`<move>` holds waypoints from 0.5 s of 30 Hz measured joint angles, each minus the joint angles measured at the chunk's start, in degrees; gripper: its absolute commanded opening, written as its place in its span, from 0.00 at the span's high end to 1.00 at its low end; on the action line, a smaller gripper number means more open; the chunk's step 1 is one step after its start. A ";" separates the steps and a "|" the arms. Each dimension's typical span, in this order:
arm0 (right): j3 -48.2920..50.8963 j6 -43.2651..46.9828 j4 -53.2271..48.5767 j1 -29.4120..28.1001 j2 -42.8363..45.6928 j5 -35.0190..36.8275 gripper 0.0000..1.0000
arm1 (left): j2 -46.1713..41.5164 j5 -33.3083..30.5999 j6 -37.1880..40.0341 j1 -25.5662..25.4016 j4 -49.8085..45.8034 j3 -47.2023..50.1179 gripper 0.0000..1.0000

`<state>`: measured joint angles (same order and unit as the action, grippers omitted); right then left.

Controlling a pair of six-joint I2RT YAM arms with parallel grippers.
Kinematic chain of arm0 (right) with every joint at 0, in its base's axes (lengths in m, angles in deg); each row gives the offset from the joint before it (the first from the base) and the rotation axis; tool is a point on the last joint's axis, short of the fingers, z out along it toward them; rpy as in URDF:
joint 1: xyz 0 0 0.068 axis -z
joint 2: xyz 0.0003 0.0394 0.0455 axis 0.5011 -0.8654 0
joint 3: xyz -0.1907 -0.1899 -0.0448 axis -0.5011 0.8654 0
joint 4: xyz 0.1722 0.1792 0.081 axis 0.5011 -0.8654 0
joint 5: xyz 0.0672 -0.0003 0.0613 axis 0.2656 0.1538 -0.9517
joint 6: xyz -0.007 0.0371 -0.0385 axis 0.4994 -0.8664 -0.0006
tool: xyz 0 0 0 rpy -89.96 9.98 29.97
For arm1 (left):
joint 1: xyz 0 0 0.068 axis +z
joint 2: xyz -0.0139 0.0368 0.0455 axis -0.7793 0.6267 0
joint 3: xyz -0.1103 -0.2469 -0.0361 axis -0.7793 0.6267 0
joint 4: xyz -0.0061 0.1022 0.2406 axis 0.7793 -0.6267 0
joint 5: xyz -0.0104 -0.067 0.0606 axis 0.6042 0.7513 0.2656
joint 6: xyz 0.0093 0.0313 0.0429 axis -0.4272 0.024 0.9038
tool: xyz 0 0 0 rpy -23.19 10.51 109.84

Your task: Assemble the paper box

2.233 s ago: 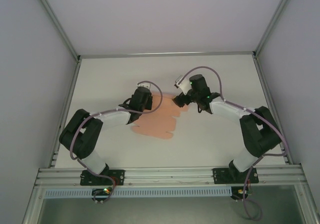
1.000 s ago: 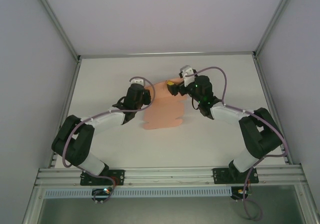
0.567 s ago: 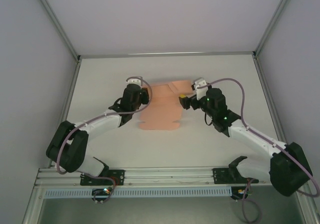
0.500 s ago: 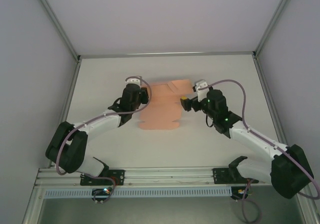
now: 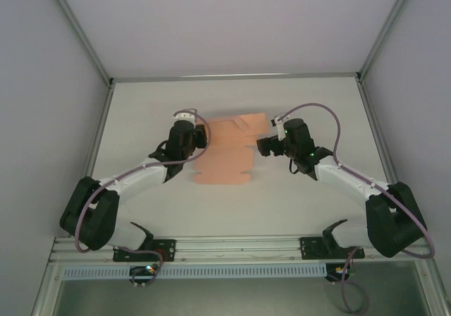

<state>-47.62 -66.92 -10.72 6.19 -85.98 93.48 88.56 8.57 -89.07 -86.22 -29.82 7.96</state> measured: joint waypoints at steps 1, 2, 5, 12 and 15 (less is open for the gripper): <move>0.00 0.00 0.22 0.00 -0.31 -0.90 0.00 | 0.00 0.00 0.20 0.02 -0.04 0.00 1.00; 0.00 0.00 0.42 0.00 -0.55 -1.60 0.00 | 0.00 0.02 0.20 0.17 -0.09 0.00 1.00; -0.11 -0.20 1.57 0.00 -1.33 -4.09 0.00 | 0.04 0.00 0.22 0.57 -0.07 0.00 1.00; -1.33 -2.08 7.58 -0.04 -3.13 -9.22 0.00 | 1.55 1.16 0.15 0.52 0.02 0.00 1.00; -2.80 -2.99 9.99 -0.26 -5.31 -11.45 0.00 | 1.88 1.92 -0.31 0.50 0.63 0.00 1.00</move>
<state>-50.42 -69.92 -0.73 5.93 -91.29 82.03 90.44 10.49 -89.37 -85.72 -29.18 7.96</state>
